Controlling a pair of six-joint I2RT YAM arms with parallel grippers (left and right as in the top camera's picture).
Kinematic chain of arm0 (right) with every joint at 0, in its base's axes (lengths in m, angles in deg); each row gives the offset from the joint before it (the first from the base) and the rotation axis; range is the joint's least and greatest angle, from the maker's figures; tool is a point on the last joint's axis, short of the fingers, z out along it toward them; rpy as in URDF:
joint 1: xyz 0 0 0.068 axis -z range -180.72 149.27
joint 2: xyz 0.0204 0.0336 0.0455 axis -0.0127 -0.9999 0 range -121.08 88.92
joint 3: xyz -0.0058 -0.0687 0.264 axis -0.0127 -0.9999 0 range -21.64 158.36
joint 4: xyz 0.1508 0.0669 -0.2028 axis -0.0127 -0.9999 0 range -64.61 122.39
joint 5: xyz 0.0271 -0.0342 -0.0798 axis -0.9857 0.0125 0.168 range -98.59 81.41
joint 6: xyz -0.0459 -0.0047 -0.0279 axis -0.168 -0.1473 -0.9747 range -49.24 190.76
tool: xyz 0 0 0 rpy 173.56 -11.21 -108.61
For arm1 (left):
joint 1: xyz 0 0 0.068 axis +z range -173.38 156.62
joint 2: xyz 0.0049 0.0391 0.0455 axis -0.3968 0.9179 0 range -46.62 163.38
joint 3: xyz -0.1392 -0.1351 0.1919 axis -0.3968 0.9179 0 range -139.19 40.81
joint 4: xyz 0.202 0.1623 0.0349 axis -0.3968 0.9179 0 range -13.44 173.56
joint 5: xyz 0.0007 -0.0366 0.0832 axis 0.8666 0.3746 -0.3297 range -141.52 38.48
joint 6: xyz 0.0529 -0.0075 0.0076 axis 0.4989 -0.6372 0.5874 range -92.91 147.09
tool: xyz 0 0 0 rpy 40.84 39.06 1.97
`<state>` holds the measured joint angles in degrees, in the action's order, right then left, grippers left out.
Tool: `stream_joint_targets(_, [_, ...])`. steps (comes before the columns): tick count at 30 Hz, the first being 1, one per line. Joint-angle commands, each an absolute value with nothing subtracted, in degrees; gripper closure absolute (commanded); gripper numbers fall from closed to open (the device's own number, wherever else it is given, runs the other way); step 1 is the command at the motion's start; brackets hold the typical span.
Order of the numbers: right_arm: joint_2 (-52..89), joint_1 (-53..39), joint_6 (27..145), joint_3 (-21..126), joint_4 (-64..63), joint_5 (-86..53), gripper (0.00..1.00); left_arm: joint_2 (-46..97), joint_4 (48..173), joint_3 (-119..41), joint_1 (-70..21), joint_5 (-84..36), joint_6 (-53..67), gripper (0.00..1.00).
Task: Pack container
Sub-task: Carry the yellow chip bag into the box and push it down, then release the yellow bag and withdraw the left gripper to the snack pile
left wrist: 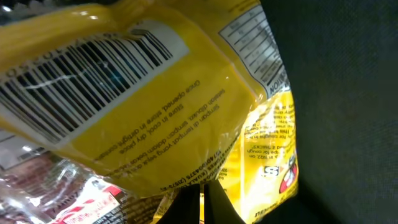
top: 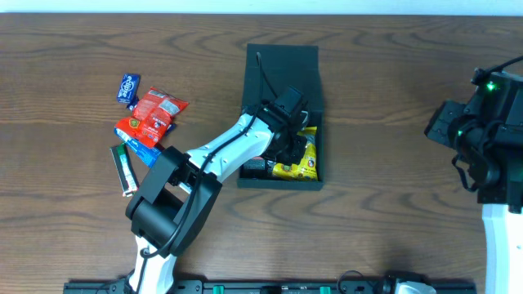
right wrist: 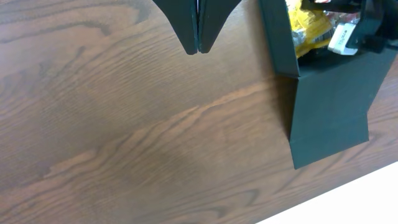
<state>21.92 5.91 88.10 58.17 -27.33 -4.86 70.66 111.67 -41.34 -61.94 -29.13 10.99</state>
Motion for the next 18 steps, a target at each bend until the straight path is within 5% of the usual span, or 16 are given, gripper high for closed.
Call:
stream_joint_targets(1, [22.16,6.21,87.38,59.22,-27.18,-4.03,0.98,70.77,113.9,-42.52,-60.94,-27.6,11.26,0.94])
stream_joint_targets(10, [22.16,6.21,87.4,59.22,-27.24,-4.08,0.99,58.77,112.09,-44.93,-58.36,-40.15,11.74,0.94])
stream_joint_targets(18, [22.16,6.21,87.4,59.22,-26.78,-4.06,0.99,65.39,110.71,-44.86,-58.38,-37.96,11.87,0.94])
